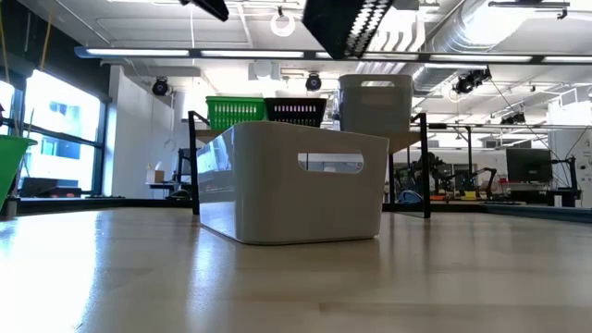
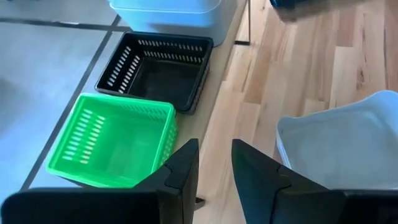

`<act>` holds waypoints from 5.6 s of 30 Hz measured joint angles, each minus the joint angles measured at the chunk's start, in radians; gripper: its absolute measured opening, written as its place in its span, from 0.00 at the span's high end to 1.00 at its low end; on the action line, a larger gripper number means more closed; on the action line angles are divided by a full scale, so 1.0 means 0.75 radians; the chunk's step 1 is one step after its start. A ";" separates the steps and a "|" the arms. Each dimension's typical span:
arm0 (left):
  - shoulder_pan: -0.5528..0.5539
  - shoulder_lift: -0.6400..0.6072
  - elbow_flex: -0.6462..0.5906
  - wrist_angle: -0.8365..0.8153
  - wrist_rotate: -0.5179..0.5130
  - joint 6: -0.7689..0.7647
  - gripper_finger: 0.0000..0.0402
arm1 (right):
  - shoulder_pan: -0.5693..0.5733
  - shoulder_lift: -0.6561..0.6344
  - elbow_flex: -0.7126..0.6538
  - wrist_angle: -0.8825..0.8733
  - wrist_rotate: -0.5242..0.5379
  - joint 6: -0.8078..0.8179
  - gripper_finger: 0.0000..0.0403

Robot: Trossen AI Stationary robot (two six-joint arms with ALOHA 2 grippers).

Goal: Stack baskets on shelf by color
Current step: Stack the black bin on top of the black bins on the shelf, then stack the green bin on top of the green bins on the shelf

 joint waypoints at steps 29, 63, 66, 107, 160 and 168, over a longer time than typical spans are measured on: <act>0.044 0.001 0.000 0.000 0.001 -0.104 0.79 | -0.571 0.363 0.611 -0.182 0.052 -0.757 1.00; 0.044 0.002 0.000 -0.001 0.005 -0.114 0.79 | -0.580 0.862 0.970 -0.612 0.095 -0.674 1.00; 0.044 0.002 0.000 -0.001 0.006 -0.114 0.79 | -0.589 0.879 0.970 -0.635 0.097 -0.674 1.00; 0.044 0.002 -0.001 -0.001 0.006 -0.091 0.79 | -0.600 0.920 0.986 -0.682 0.169 -0.736 0.76; -0.074 0.003 -0.002 -0.231 0.077 -0.287 0.79 | -0.552 0.989 1.222 -0.861 0.075 -0.494 0.76; -0.248 -0.003 -0.040 -0.281 0.075 -0.388 0.79 | -0.471 0.983 1.273 -0.989 -0.019 -0.426 0.76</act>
